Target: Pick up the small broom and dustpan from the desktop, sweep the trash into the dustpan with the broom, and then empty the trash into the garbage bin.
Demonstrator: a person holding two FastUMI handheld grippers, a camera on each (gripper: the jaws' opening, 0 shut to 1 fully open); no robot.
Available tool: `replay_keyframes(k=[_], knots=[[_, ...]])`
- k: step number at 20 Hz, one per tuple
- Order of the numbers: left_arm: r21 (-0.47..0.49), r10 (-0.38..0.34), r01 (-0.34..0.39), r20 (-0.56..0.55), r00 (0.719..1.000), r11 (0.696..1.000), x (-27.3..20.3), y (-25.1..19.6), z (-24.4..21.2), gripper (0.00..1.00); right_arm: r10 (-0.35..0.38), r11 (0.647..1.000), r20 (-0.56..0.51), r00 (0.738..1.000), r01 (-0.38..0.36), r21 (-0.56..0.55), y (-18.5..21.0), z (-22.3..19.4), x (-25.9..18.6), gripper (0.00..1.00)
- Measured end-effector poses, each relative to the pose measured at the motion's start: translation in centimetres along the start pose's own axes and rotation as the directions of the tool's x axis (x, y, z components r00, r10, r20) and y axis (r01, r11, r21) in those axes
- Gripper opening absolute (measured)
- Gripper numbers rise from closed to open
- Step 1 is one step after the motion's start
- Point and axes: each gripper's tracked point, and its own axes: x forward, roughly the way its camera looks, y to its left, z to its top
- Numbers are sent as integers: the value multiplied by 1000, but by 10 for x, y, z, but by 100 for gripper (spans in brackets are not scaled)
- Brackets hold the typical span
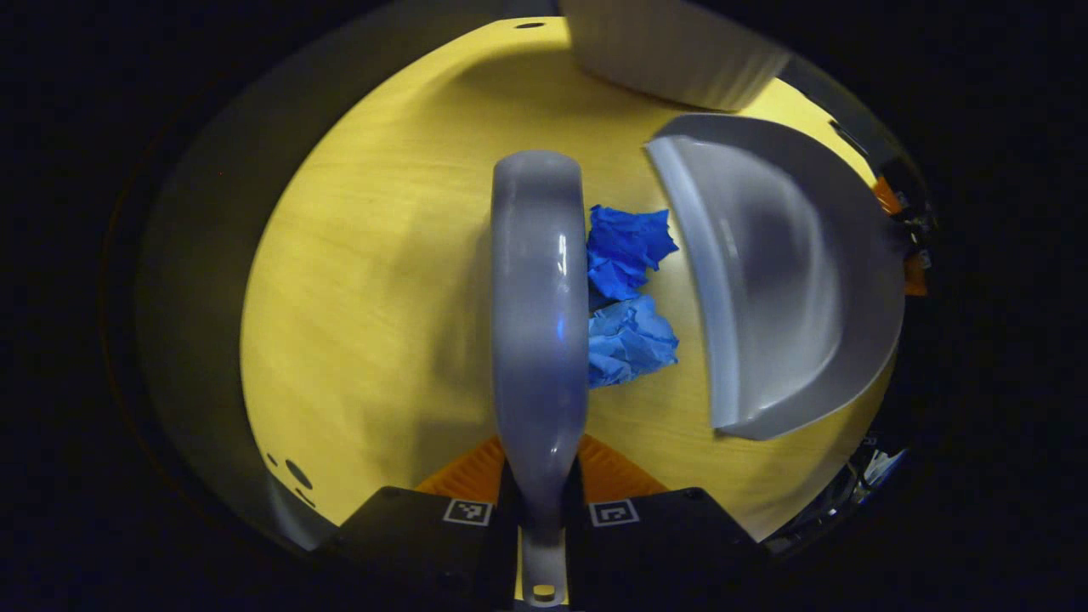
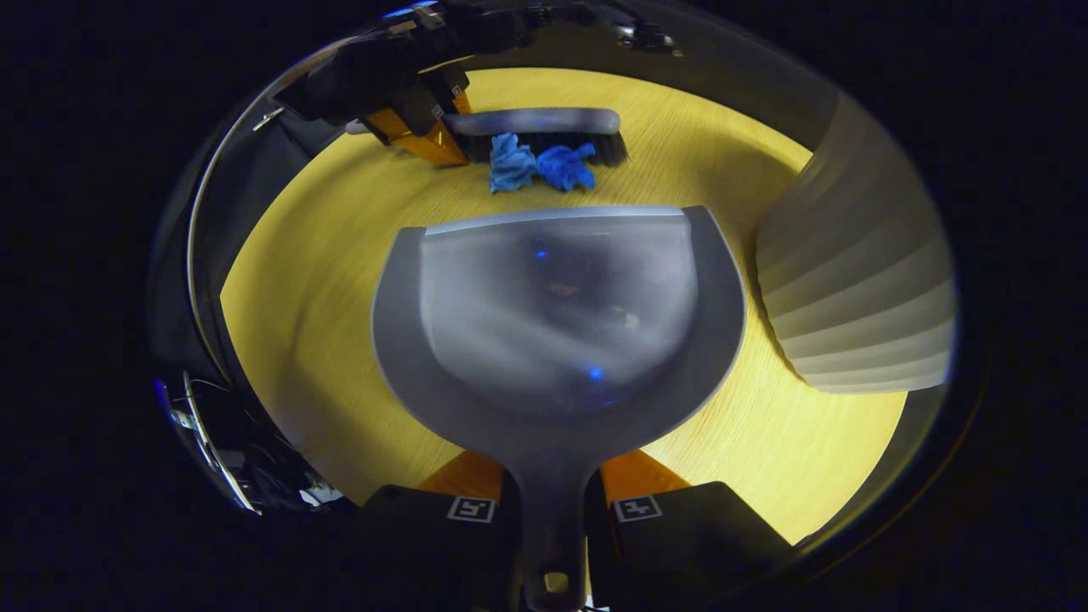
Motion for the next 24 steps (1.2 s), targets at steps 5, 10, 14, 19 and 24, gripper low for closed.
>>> replay_keyframes(k=[5,10,14,19,24], knots=[[-140,-218,221,36,975,965,-12,-64,8,27,-6,1000,33,999,6,-6,-2,1,2,35],[-329,-145,178,120,982,928,-44,-76,-12,31,-40,998,59,997,42,-39,-8,2,-4,35],[-542,-43,132,174,984,830,-51,-77,-28,24,42,998,77,996,-46,40,-3,2,0,35],[-727,140,28,169,976,686,-67,-100,-101,27,34,990,124,992,-50,129,1,-2,-12,35],[-781,168,15,153,974,625,-62,-130,-136,27,-47,987,100,994,31,155,-8,-7,-29,35]])
